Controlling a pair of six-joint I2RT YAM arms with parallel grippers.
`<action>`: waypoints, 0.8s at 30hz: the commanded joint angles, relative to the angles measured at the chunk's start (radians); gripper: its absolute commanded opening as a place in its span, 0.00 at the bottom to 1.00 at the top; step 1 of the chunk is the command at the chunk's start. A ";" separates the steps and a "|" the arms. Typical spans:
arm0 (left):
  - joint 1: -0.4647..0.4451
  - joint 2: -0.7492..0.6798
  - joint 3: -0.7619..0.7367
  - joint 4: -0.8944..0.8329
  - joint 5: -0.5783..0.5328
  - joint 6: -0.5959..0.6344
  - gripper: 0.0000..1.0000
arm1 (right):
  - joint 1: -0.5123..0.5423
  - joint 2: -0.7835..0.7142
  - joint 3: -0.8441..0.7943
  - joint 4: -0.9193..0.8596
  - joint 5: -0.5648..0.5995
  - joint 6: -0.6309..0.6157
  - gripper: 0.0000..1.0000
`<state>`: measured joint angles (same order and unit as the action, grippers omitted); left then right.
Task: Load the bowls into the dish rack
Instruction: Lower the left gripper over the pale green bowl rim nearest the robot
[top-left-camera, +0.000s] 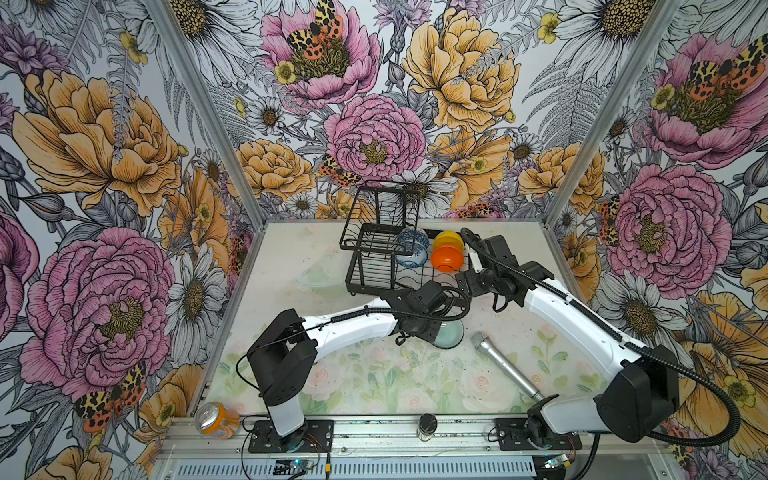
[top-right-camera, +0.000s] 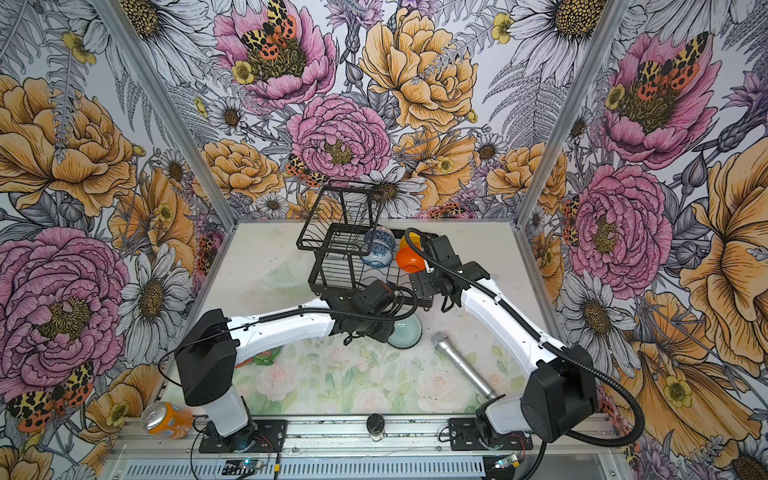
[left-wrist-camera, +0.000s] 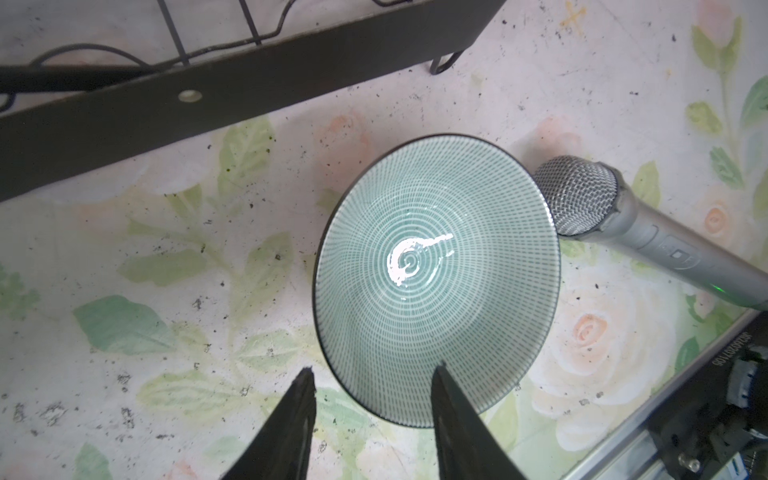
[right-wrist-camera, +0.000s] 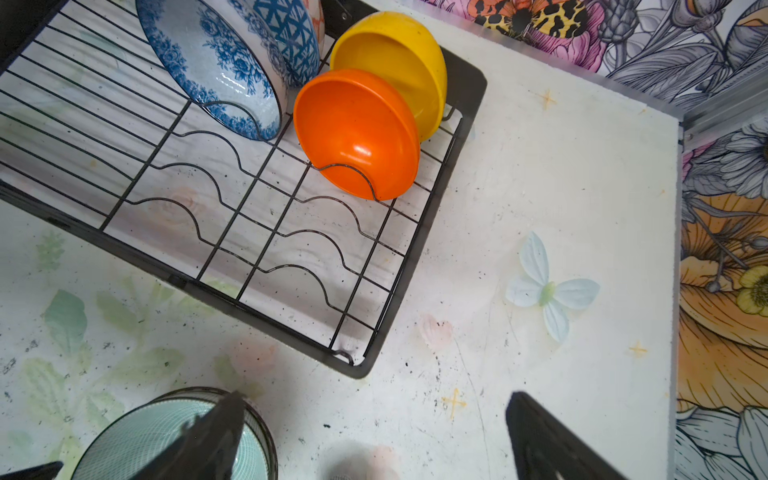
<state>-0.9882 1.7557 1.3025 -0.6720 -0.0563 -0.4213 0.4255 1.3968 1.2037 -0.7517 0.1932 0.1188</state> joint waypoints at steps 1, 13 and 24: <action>-0.006 0.021 0.042 -0.024 -0.029 -0.011 0.42 | -0.006 -0.002 -0.015 0.001 -0.009 -0.003 0.99; -0.007 0.090 0.083 -0.085 -0.083 -0.007 0.34 | -0.011 -0.006 -0.032 0.008 -0.019 -0.010 1.00; -0.012 0.097 0.096 -0.092 -0.094 -0.014 0.12 | -0.014 -0.008 -0.036 0.011 -0.030 -0.010 1.00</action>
<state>-0.9928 1.8580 1.3769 -0.7433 -0.1280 -0.4259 0.4171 1.3968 1.1736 -0.7513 0.1776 0.1116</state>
